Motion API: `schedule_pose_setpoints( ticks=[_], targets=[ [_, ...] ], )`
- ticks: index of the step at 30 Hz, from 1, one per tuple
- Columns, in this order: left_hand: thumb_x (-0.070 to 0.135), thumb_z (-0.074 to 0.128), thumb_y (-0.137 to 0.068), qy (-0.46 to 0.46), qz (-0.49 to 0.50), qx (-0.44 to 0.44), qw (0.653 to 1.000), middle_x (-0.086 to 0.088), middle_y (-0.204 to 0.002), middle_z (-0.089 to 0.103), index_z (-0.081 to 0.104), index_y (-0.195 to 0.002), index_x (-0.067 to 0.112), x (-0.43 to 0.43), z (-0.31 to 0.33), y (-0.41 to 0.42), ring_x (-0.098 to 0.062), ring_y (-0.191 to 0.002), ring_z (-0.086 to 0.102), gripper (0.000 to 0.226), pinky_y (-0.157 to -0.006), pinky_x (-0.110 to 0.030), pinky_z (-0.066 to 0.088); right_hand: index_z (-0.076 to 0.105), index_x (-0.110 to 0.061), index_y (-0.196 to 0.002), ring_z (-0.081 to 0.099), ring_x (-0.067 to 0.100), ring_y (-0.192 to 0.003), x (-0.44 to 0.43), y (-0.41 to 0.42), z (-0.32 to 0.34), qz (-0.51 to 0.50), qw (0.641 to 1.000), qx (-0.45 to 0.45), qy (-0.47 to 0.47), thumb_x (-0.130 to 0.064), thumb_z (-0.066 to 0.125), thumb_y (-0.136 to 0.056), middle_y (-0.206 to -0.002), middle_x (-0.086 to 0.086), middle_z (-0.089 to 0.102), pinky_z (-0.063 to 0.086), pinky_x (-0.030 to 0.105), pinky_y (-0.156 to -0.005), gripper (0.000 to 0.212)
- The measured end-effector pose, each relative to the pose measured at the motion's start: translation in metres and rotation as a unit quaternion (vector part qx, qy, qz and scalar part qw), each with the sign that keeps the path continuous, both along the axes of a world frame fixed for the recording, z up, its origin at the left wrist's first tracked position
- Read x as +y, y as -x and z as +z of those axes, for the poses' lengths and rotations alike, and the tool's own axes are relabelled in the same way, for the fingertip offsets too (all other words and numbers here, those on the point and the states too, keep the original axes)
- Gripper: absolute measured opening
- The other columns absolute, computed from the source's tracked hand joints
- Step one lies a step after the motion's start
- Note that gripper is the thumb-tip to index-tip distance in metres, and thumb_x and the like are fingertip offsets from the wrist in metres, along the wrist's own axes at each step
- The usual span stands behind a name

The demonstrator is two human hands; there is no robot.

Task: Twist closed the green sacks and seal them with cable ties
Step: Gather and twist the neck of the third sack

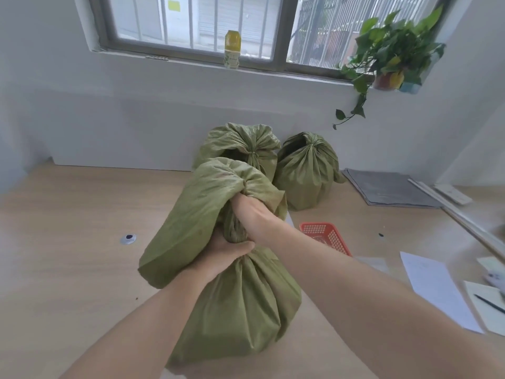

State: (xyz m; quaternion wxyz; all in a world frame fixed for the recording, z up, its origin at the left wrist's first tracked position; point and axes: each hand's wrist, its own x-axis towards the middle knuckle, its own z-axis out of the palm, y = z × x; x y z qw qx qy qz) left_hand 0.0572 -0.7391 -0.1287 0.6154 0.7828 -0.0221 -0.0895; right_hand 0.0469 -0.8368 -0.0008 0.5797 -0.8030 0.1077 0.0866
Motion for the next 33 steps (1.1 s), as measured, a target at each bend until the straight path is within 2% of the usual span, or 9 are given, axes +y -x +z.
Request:
schedule_pose_setpoints(
  ticks=[2, 5, 9, 12, 16, 21, 26, 30, 33],
  targets=[
    [0.051, 0.090, -0.046, -0.021, 0.000, 0.027, 0.999, 0.005, -0.107, 0.075, 0.071, -0.110, 0.022, 0.003, -0.013, 0.004, -0.009, -0.102, 0.070, 0.073, -0.096, -0.035, 0.056, 0.067, -0.020, -0.085, 0.069, 0.016, -0.082, 0.001, 0.001, -0.008, -0.013, 0.999, 0.030, -0.028, -0.033, 0.048, -0.105, -0.088, 0.003, 0.073, 0.056, 0.019, -0.078, 0.031],
    [0.037, 0.087, -0.059, -0.057, -0.015, 0.073, 0.996, 0.001, -0.090, 0.077, 0.074, -0.088, 0.022, 0.000, -0.031, 0.013, -0.017, -0.090, 0.073, 0.035, -0.084, -0.040, 0.060, 0.072, -0.014, -0.080, 0.076, 0.031, -0.088, 0.006, -0.001, -0.034, -0.050, 0.994, 0.067, -0.065, -0.035, 0.048, -0.092, -0.085, 0.011, 0.078, 0.060, 0.044, -0.095, 0.034],
    [0.045, 0.074, -0.087, -0.085, -0.007, 0.084, 0.993, 0.003, -0.091, 0.075, 0.072, -0.091, 0.020, -0.014, -0.051, 0.023, -0.020, -0.092, 0.071, 0.025, -0.075, -0.031, 0.055, 0.067, -0.015, -0.077, 0.069, 0.024, -0.076, 0.001, 0.000, -0.061, -0.074, 0.989, 0.092, -0.085, -0.030, 0.047, -0.096, -0.078, 0.006, 0.069, 0.060, 0.041, -0.089, 0.032],
    [0.040, 0.060, -0.099, -0.070, 0.021, 0.101, 0.992, -0.001, -0.110, 0.070, 0.070, -0.113, 0.014, -0.026, -0.054, 0.024, -0.026, -0.114, 0.066, 0.032, -0.086, -0.024, 0.043, 0.070, -0.019, -0.102, 0.069, 0.025, -0.102, -0.009, -0.004, -0.072, -0.106, 0.984, 0.108, -0.098, -0.041, 0.049, -0.102, -0.103, 0.003, 0.072, 0.056, 0.041, -0.101, 0.031],
    [0.019, 0.051, -0.103, -0.095, 0.050, 0.125, 0.986, -0.022, -0.128, 0.065, 0.065, -0.122, -0.001, -0.031, -0.060, 0.012, -0.037, -0.123, 0.060, 0.030, -0.101, -0.035, 0.046, 0.053, -0.022, -0.145, 0.059, 0.023, -0.127, -0.017, -0.005, -0.081, -0.081, 0.985, 0.144, -0.055, -0.074, 0.066, -0.074, -0.138, -0.002, 0.063, 0.046, 0.046, -0.112, 0.089],
    [0.011, 0.054, -0.093, -0.049, 0.198, 0.166, 0.965, -0.021, -0.114, 0.070, 0.069, -0.110, -0.001, -0.027, -0.071, 0.001, -0.041, -0.109, 0.064, 0.025, -0.089, -0.040, 0.050, 0.062, -0.004, -0.126, 0.062, 0.031, -0.124, -0.026, 0.006, -0.099, -0.081, 0.990, 0.116, 0.014, -0.062, 0.064, -0.082, -0.134, 0.017, 0.064, 0.046, 0.047, -0.112, 0.072],
    [0.023, 0.053, -0.100, 0.079, 0.363, 0.228, 0.900, -0.023, -0.136, 0.061, 0.061, -0.128, -0.004, -0.032, -0.058, 0.006, -0.040, -0.126, 0.057, 0.039, -0.103, -0.039, 0.044, 0.064, -0.012, -0.130, 0.055, 0.016, -0.116, -0.038, 0.029, -0.107, -0.166, 0.982, 0.091, -0.024, -0.044, 0.049, -0.104, -0.123, -0.003, 0.063, 0.039, 0.034, -0.099, 0.044],
    [0.058, 0.054, -0.096, 0.175, 0.292, 0.273, 0.900, -0.002, -0.110, 0.068, 0.075, -0.098, 0.019, -0.046, -0.052, 0.018, -0.025, -0.101, 0.064, 0.044, -0.090, -0.031, 0.048, 0.062, -0.022, -0.132, 0.046, 0.012, -0.105, -0.048, 0.047, -0.116, -0.230, 0.969, 0.058, -0.061, -0.044, 0.045, -0.106, -0.096, -0.017, 0.053, 0.031, 0.027, -0.094, 0.038],
    [0.072, 0.044, -0.094, 0.170, 0.187, 0.265, 0.930, 0.006, -0.109, 0.067, 0.076, -0.102, 0.032, -0.055, -0.051, 0.030, -0.012, -0.088, 0.062, 0.051, -0.086, -0.029, 0.045, 0.064, -0.027, -0.110, 0.049, 0.008, -0.105, -0.053, 0.062, -0.123, -0.284, 0.954, 0.025, -0.094, -0.040, 0.046, -0.107, -0.093, -0.026, 0.052, 0.031, 0.024, -0.094, 0.023]
  ],
)
